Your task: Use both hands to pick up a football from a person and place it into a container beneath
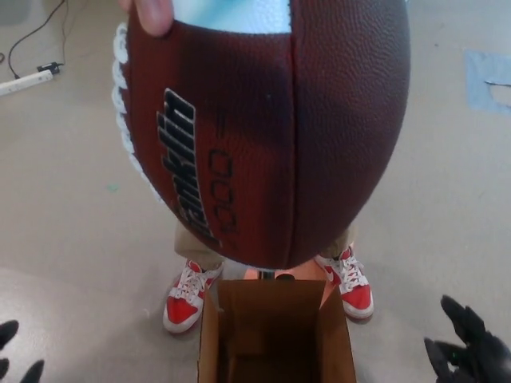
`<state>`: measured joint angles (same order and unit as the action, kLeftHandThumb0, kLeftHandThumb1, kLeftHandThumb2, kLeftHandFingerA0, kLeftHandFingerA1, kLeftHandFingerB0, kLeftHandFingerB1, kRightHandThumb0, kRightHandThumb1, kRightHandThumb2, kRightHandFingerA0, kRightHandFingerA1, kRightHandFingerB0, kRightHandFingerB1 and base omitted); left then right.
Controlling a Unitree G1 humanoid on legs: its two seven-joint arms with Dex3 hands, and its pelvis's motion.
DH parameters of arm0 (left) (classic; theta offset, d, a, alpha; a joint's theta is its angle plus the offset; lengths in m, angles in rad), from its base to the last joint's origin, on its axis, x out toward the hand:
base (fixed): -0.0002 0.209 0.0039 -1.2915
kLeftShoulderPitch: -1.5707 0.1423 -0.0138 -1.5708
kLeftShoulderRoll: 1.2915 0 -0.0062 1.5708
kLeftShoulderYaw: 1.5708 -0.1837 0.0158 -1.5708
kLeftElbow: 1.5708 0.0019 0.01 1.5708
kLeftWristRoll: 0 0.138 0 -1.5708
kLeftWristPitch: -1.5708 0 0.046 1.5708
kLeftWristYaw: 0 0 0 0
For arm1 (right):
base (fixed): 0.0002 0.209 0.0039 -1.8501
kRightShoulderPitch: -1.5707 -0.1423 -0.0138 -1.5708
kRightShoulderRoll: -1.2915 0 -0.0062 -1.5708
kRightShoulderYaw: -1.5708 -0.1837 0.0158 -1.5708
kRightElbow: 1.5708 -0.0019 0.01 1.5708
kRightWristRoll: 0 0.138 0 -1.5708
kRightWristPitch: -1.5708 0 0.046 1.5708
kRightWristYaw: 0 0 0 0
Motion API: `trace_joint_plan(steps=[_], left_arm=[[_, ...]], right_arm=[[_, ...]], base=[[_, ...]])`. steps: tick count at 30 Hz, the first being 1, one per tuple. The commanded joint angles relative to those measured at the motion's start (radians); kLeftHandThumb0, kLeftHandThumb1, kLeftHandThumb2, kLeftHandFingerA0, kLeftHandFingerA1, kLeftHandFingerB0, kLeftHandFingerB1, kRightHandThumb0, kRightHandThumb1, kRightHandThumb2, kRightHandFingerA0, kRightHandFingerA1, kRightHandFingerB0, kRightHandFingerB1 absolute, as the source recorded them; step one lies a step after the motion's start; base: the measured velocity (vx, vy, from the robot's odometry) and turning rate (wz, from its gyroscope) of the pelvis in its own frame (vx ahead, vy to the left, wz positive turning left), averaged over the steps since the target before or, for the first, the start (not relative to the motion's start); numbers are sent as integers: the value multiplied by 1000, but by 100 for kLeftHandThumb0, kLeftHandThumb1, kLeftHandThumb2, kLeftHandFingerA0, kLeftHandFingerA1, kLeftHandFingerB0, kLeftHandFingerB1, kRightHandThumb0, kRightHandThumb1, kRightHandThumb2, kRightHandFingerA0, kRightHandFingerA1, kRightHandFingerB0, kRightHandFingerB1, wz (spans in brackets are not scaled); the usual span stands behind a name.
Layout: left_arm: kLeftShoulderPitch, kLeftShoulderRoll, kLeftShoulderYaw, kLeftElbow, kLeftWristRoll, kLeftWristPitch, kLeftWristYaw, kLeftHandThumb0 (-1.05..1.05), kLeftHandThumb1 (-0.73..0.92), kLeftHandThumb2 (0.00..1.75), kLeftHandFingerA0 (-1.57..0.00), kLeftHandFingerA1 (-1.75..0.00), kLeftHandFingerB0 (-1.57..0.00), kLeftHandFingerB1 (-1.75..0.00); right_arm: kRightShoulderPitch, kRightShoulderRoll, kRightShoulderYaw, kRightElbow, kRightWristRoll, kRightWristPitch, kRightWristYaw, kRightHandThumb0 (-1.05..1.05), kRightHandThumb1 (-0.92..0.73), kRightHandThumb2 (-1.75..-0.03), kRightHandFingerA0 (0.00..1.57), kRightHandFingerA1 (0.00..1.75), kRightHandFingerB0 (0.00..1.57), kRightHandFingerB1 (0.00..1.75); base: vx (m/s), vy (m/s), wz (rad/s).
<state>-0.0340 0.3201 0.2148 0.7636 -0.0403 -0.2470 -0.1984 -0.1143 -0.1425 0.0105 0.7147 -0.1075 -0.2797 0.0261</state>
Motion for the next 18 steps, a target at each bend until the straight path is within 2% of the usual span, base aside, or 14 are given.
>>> trace_joint_plan(steps=[1, 2, 3, 6, 7, 8, 9, 10, 11, 12, 16, 17, 18], left_arm=[[18, 44, 59, -48, -93, -130, -112, -67, 62, 88, -3, -23, 0, -21], [22, 42, 63, -58, -98, -131, -119, -67, 62, 88, -3, -23, 0, -21], [43, 38, 72, -110, -118, -125, -134, -70, 63, 96, 0, -18, -1, -20], [86, 18, 100, -220, -183, -92, -175, -68, 63, 95, 0, -19, 0, -20], [110, 14, 109, -272, -207, -73, -191, -74, 66, 99, 0, -21, 0, -18], [156, 7, 116, -375, -246, -51, -209, -76, 69, 103, 0, -23, 0, -19], [168, 5, 119, -402, -255, -45, -214, -76, 69, 103, 0, -23, 0, -19], [206, -5, 125, -505, -292, -30, -221, -86, 74, 105, 0, -18, 0, -16], [231, -12, 129, -577, -316, -17, -222, -81, 68, 91, 0, -21, 0, -20], [253, -16, 131, -645, -334, -2, -217, -84, 71, 106, -3, -21, 0, -26], [311, -20, 130, -830, -376, 42, -197, -91, 74, 107, -10, -20, -1, -24], [325, -18, 130, -884, -386, 56, -187, -88, 73, 108, -1, -20, 0, -27], [329, -18, 130, -900, -388, 61, -184, -88, 73, 108, -1, -20, 0, -27]], right_arm=[[14, 17, -39, -61, 51, -194, -9, -69, -92, -69, 22, 37, 0, 6], [18, 20, -43, -74, 55, -197, -9, -69, -92, -69, 22, 37, 0, 6], [31, 26, -54, -117, 68, -217, -10, -69, -80, -92, 12, 42, 0, 0], [52, 40, -76, -184, 91, -269, -11, -68, -80, -91, 11, 39, 0, 0], [66, 45, -81, -224, 91, -277, -18, -69, -92, -83, 12, 32, 0, 0], [90, 51, -83, -302, 91, -277, -23, -95, -92, -117, 11, 28, 0, 5], [96, 52, -84, -321, 92, -276, -23, -95, -92, -117, 11, 28, 0, 5], [124, 55, -86, -412, 104, -269, -14, -97, -92, -118, 11, 28, 0, 4], [141, 55, -86, -474, 117, -260, -1, -98, -92, -119, 11, 26, 0, 4], [152, 53, -85, -523, 132, -252, 12, -100, -92, -119, 11, 27, 0, 2], [186, 54, -75, -672, 163, -214, 38, -98, -90, -118, 16, 27, 0, 6], [192, 54, -68, -716, 172, -204, 46, -85, -79, -100, 3, 25, 0, 0], [194, 54, -67, -729, 174, -200, 48, -85, -79, -100, 3, 25, 0, 0]], base=[[91, -1, 3], [92, -2, 1], [0, 0, 0], [0, 0, 0], [0, 0, 0], [0, 0, 0], [0, 0, 0], [0, 0, 0], [0, 0, 0], [0, 0, 0], [0, 0, 0], [0, 0, 0], [0, 0, 0]])
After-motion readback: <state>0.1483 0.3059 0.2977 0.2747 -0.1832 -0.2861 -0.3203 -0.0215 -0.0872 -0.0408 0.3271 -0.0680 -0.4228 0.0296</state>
